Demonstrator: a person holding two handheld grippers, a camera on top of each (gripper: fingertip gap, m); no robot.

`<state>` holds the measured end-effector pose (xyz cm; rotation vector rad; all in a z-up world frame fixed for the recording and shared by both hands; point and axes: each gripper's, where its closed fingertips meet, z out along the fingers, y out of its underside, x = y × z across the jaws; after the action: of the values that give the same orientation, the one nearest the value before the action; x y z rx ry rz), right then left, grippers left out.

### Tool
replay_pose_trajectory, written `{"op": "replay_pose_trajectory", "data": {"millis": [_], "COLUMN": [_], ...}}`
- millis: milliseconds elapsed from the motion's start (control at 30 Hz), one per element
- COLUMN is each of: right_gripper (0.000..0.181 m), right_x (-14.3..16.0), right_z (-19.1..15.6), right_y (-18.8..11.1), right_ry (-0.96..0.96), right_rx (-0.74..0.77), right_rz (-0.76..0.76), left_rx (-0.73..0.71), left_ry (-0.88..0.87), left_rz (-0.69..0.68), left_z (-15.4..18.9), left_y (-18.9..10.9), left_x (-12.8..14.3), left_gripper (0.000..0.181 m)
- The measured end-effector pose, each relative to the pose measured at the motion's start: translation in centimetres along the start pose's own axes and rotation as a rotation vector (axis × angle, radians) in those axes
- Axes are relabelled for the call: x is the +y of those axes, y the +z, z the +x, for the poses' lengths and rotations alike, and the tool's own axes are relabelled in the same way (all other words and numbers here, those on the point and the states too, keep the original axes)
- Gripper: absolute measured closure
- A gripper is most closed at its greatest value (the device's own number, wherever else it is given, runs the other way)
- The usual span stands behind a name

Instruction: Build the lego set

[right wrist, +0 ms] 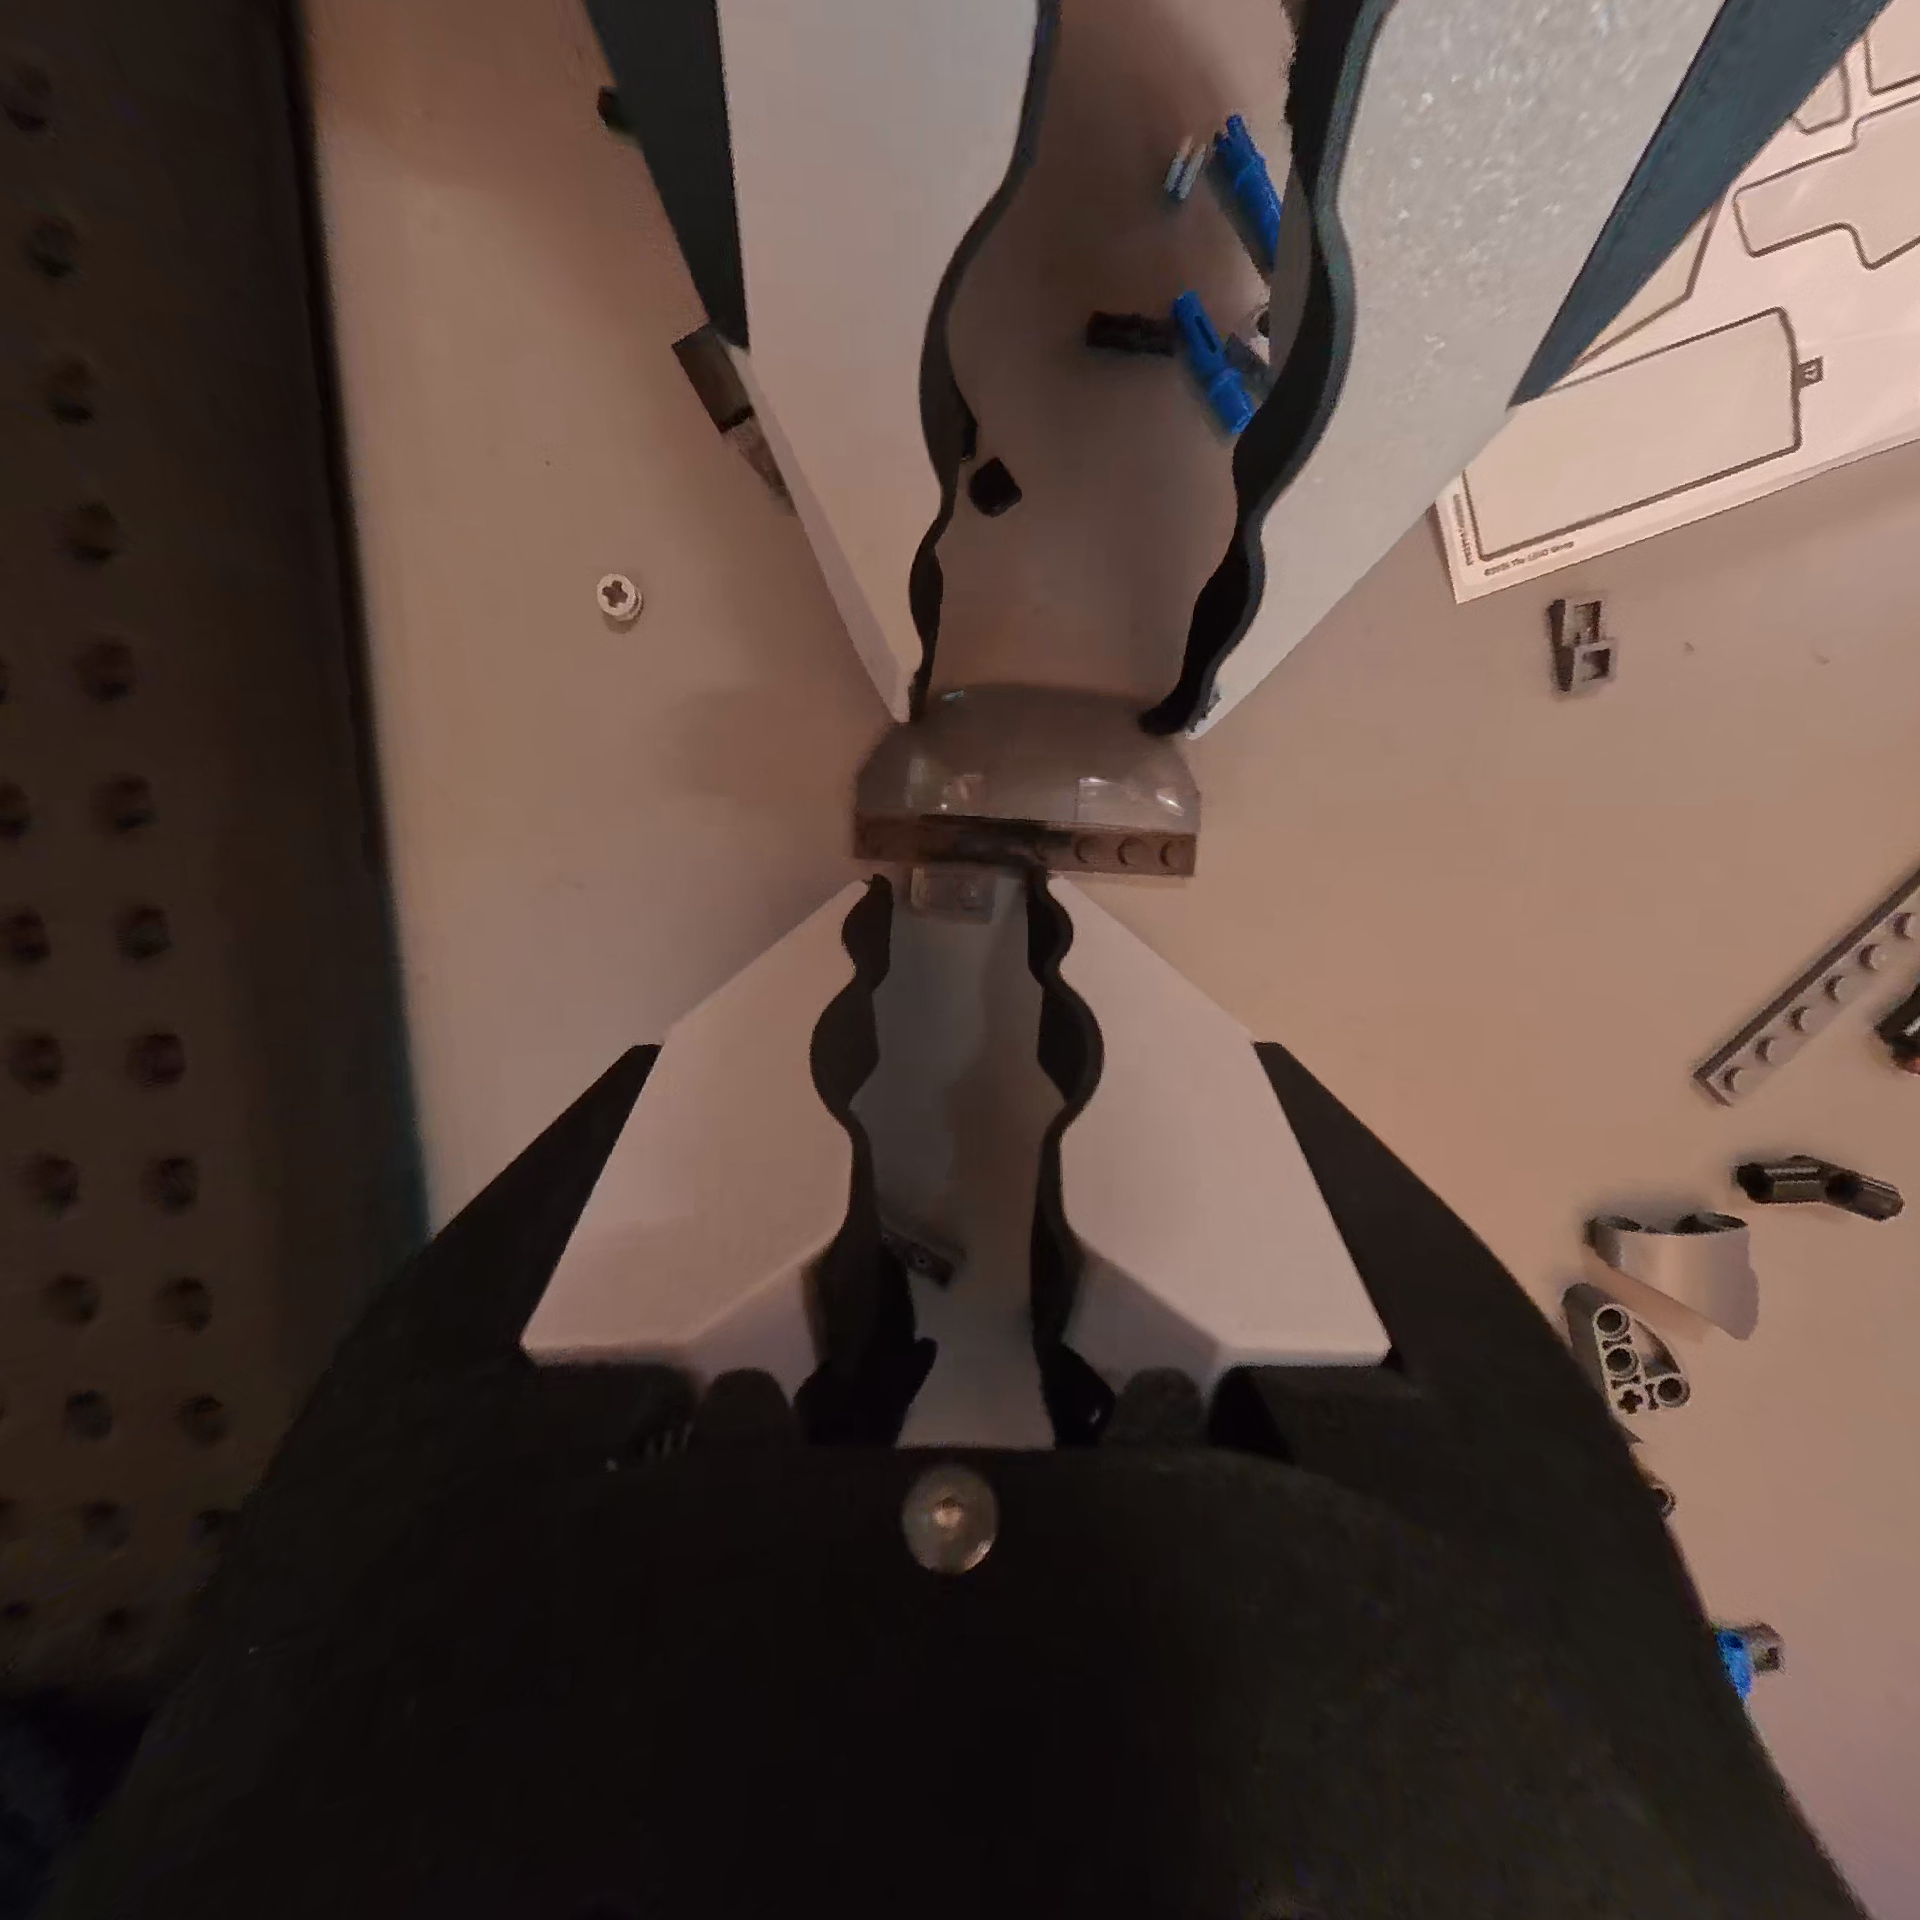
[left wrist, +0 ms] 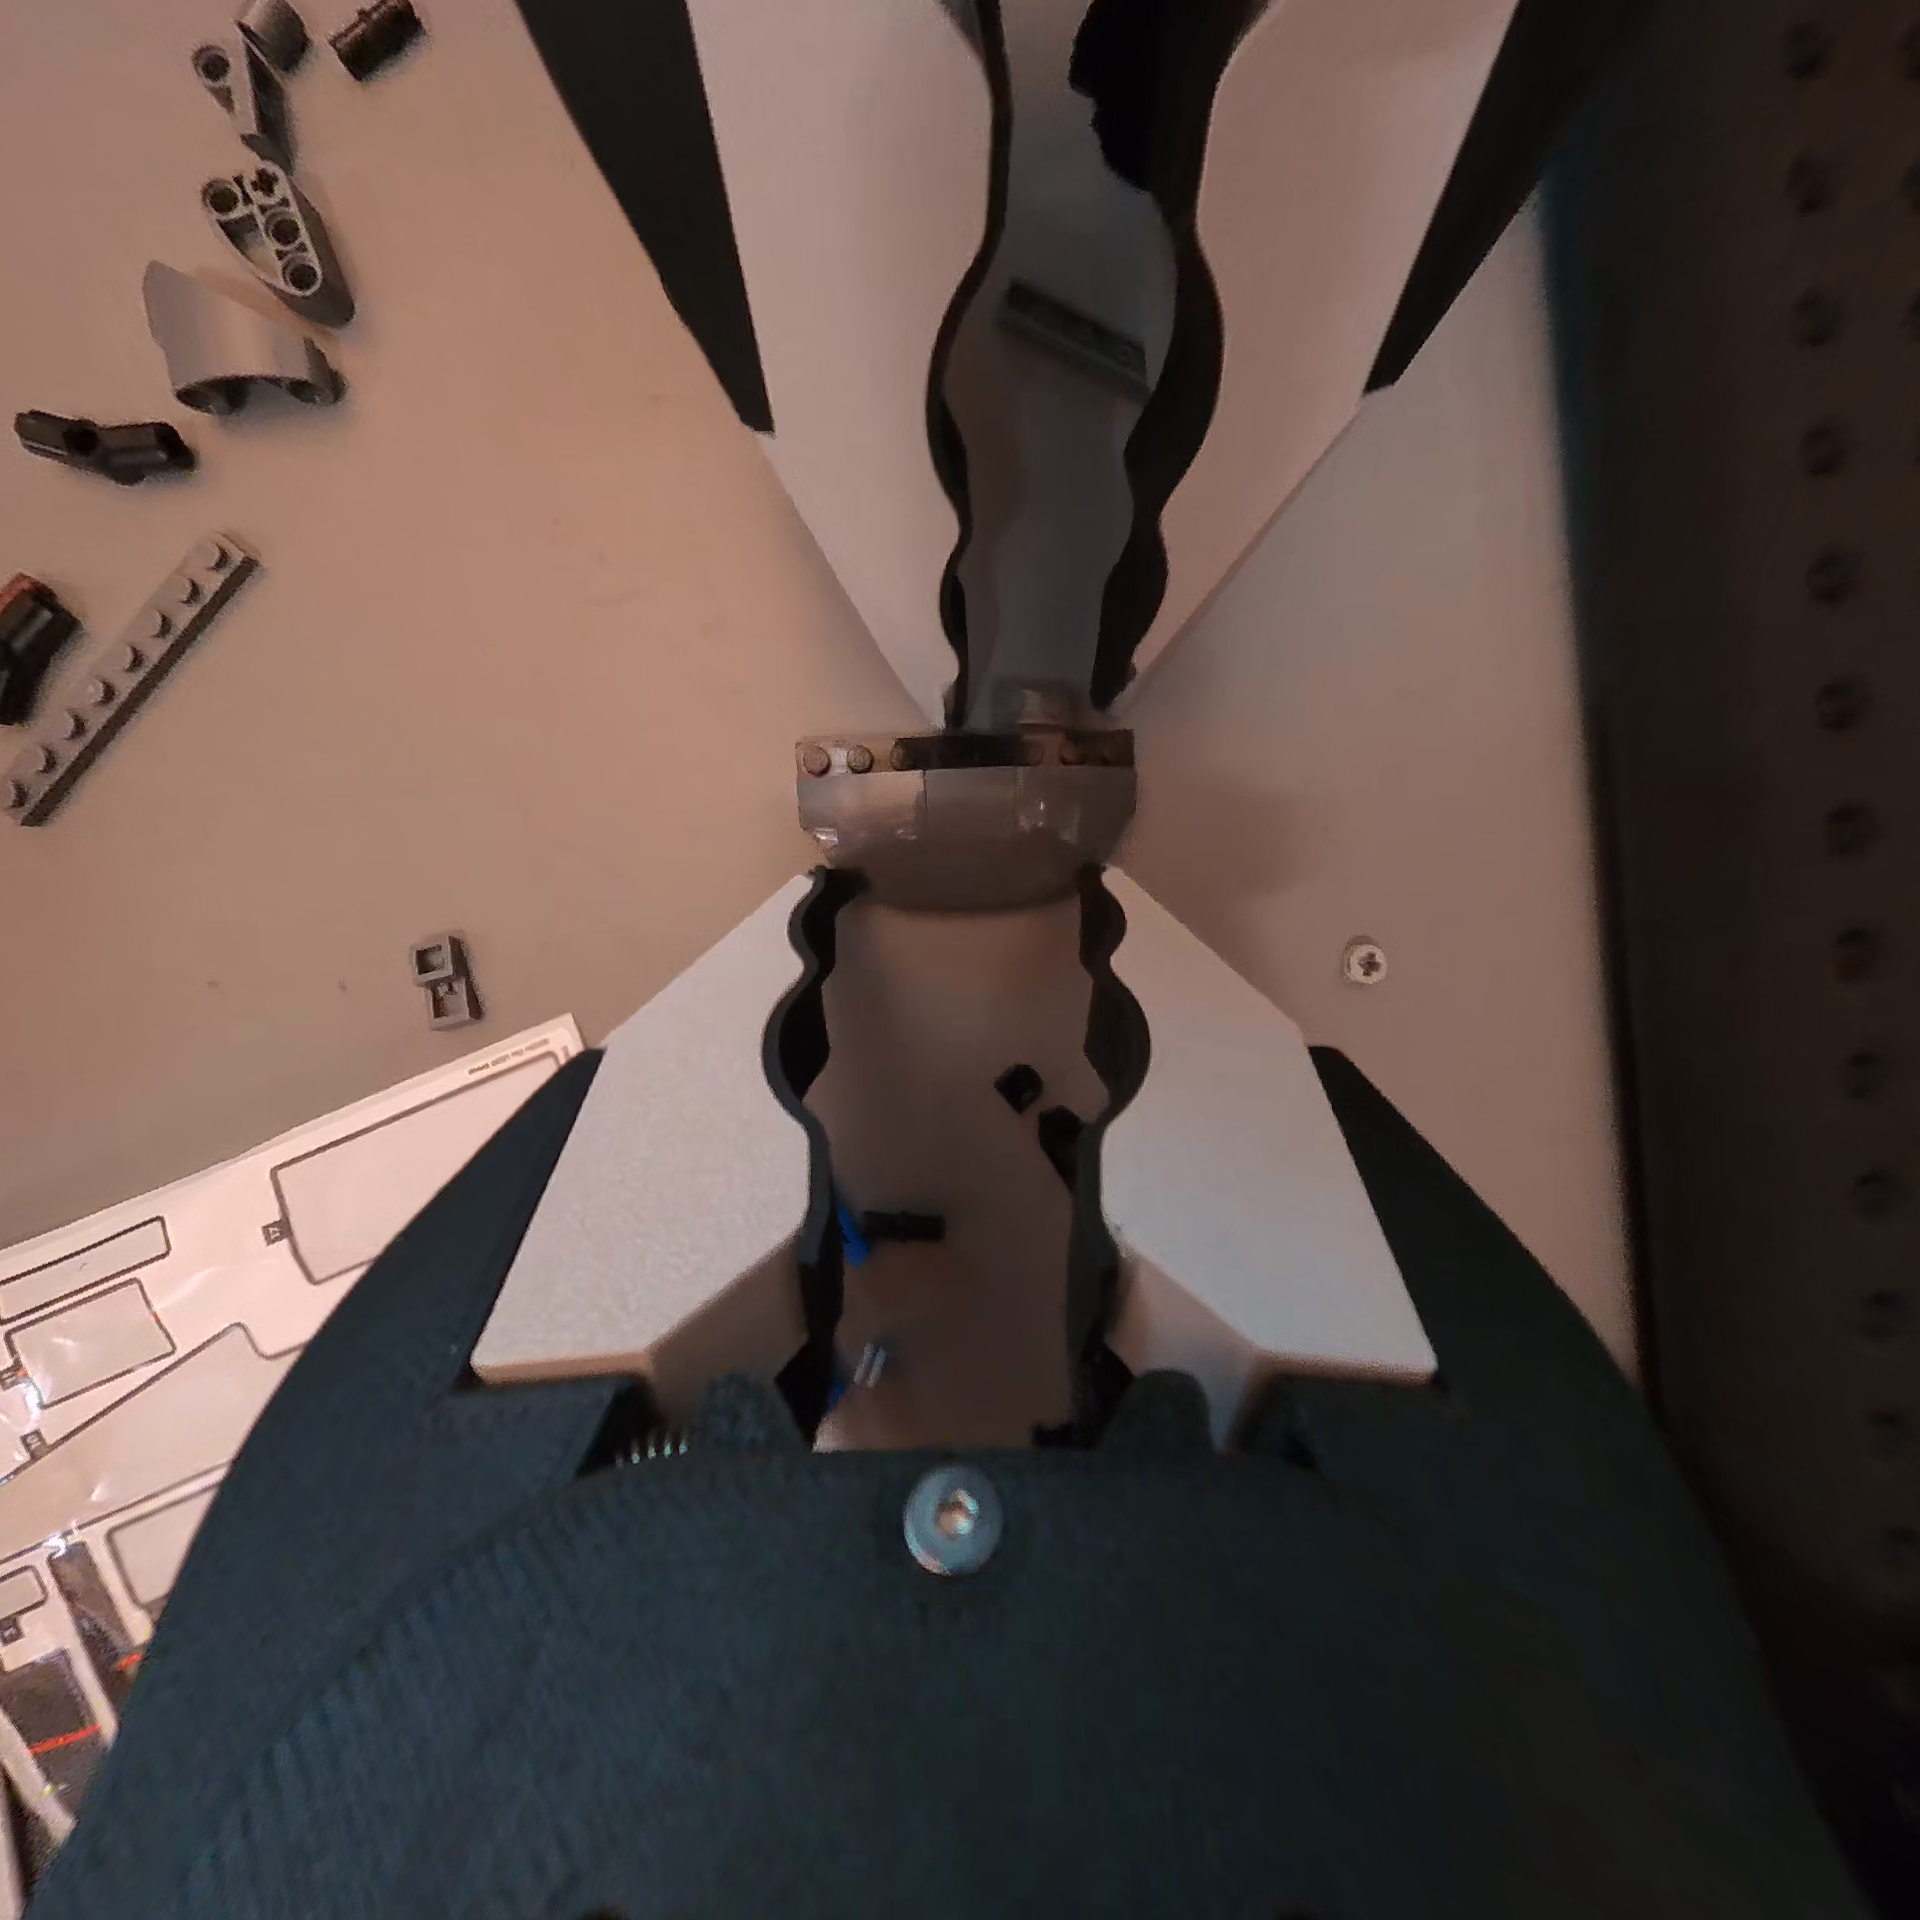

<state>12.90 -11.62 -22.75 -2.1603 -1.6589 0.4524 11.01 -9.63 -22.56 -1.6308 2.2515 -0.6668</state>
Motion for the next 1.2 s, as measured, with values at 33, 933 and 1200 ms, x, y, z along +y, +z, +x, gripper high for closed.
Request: {"op": "replay_pose_trajectory", "data": {"millis": [33, 933, 1200], "right_gripper": [0.157, 0.167, 0.167], "right_x": [-0.1, -1.5, -1.7], "right_z": [0.0, 1.4, 1.4], "right_y": [0.0, 0.1, 0.2], "right_ry": [0.0, -0.068, -0.066], "right_rx": [0.003, 0.065, 0.057], "right_rz": [0.006, 0.124, 0.134], "left_rx": [0.005, 0.019, 0.024], "left_ry": [-0.005, -0.004, -0.001], "left_rz": [0.001, -0.005, 0.002], "left_z": [0.0, 0.0, 0.0], "left_y": [0.0, -0.3, -0.3], "left_x": [0.1, 0.7, 0.6], "left_gripper": [0.136, 0.138, 0.138]}}
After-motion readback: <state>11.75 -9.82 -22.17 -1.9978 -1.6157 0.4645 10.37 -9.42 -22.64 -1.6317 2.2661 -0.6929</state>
